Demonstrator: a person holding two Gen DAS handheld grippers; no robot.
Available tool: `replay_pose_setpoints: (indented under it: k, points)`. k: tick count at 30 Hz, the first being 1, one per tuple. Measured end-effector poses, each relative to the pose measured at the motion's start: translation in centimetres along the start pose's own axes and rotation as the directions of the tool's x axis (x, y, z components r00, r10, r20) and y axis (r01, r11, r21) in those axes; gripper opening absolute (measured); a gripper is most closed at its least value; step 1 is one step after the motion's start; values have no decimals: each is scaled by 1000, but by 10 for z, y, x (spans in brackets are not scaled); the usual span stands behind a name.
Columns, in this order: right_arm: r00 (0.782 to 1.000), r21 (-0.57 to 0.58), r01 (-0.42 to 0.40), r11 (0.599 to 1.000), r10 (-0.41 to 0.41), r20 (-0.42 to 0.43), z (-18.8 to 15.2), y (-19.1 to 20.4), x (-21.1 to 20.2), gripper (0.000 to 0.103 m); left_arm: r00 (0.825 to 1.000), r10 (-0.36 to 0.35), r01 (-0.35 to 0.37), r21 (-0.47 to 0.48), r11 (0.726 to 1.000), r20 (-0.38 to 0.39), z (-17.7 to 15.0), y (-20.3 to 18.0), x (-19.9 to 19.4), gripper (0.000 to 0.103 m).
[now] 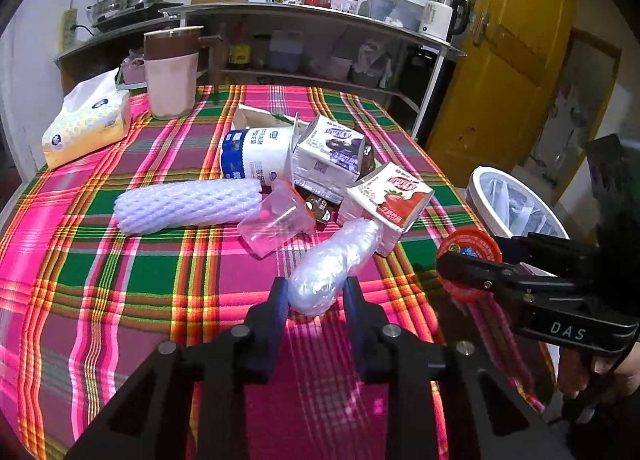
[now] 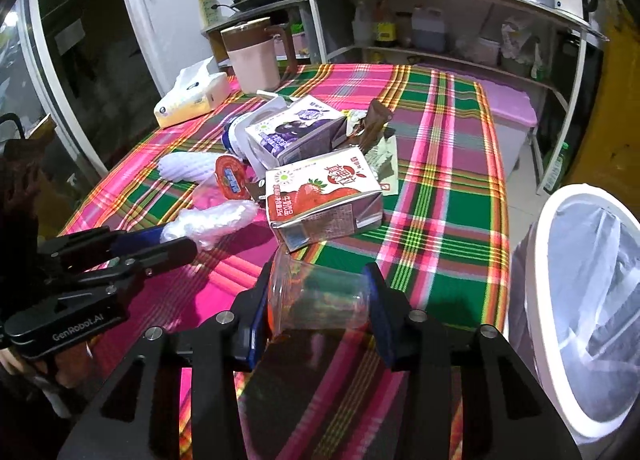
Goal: Collect trash
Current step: 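Carry both items over the trash bin and open both grippers to drop them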
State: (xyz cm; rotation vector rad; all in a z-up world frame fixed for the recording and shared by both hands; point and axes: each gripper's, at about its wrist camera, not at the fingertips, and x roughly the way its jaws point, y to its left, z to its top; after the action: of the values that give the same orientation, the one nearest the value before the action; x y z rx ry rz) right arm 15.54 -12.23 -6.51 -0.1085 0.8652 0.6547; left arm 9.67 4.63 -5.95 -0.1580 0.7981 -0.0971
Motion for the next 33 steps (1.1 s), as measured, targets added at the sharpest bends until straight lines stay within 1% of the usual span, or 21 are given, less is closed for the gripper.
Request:
replay_pose_setpoints:
  k: [6, 10, 14, 18, 26, 31, 33]
  points:
    - [1000, 17, 18, 1000, -18, 23, -7, -5, -16, 44, 1000, -9, 9, 11, 1000, 25, 2, -10, -14, 28]
    - [998, 45, 45, 998, -47, 43, -13, -17, -31, 44, 999, -29, 27, 34, 999, 36, 8, -24, -19, 28]
    - [994, 89, 85, 992, -91, 62, -21, -36, -48, 44, 998, -58, 55, 75, 996, 39, 18, -47, -16, 28]
    - [984, 157, 145, 977, -159, 79, -30, -66, -69, 44, 995, -97, 93, 118, 989, 32, 27, -72, -5, 28]
    - [959, 275, 244, 930, -274, 78, -48, -123, -101, 44, 982, -189, 186, 210, 960, -4, 44, -133, 24, 28]
    - [948, 328, 279, 903, -313, 57, -56, -148, -108, 44, 971, -237, 238, 254, 938, -36, 51, -168, 43, 28]
    - [947, 341, 283, 897, -317, 48, -59, -156, -108, 44, 967, -250, 254, 270, 929, -51, 53, -180, 51, 28]
